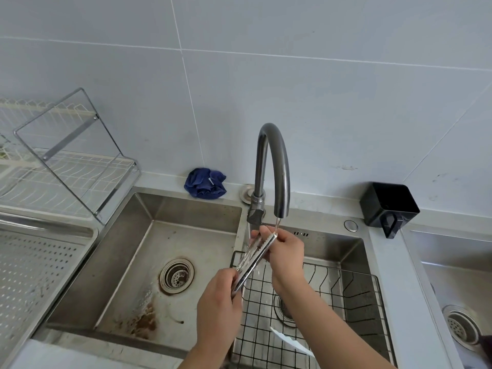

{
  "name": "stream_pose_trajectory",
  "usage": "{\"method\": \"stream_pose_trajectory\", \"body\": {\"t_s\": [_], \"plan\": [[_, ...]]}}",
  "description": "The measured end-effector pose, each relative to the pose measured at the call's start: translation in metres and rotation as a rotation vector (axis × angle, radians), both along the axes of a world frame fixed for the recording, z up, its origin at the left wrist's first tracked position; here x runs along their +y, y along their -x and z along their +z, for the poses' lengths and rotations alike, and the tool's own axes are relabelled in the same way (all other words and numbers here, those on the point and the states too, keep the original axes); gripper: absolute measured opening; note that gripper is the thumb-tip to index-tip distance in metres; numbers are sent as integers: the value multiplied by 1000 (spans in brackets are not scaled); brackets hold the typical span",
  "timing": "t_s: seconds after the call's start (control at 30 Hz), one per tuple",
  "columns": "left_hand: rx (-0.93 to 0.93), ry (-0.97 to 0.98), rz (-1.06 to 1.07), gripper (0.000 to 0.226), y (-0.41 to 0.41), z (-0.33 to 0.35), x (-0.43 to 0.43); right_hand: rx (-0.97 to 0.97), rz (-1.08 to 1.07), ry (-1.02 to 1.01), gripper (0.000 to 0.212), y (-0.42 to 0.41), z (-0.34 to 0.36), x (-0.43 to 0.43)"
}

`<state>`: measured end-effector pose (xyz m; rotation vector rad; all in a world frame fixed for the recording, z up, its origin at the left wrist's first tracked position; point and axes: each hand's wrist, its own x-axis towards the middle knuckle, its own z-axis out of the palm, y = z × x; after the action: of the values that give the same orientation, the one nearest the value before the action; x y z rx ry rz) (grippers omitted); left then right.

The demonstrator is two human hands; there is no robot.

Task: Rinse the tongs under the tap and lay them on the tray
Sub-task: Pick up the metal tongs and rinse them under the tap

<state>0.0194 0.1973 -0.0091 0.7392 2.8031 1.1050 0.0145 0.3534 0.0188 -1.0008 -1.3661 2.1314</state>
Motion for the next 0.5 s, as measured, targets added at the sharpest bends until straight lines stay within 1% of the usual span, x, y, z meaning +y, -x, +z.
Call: {"method": "stream_pose_trajectory", "body": {"t_s": [0.07, 0.1, 0.13, 0.2, 0.23, 0.27, 0.3, 0.4, 0.43, 0.5], "plan": [[46, 25, -29, 34, 2, 4, 1, 45, -83, 94, 10, 4, 0, 0], [51, 34, -36, 34, 2, 5, 2, 74, -112, 120, 13, 6, 0, -1], [38, 33, -35, 33, 3, 5, 3, 83, -121, 90, 17, 7, -2, -2], [-19, 12, -13, 29, 3, 5, 4, 36, -80, -70, 25, 6, -9, -7], [-51, 3, -2, 28, 3, 4, 4, 19, -59, -122, 26, 5, -12, -9], [-76, -4, 2, 28, 2, 4, 4, 16, -51, -129, 25, 4, -13, -9], [-94, -11, 0, 29, 2, 3, 3, 28, -52, -96, 21, 4, -14, -7], [-116, -41, -6, 34, 1, 1, 1, 76, -46, 92, 9, 6, -13, 5], [-121, -53, -2, 33, 1, 0, 1, 74, -33, 120, 10, 6, -13, 7], [-134, -75, 13, 32, 1, -1, 3, 48, 7, 112, 13, 6, -16, 5]]}}
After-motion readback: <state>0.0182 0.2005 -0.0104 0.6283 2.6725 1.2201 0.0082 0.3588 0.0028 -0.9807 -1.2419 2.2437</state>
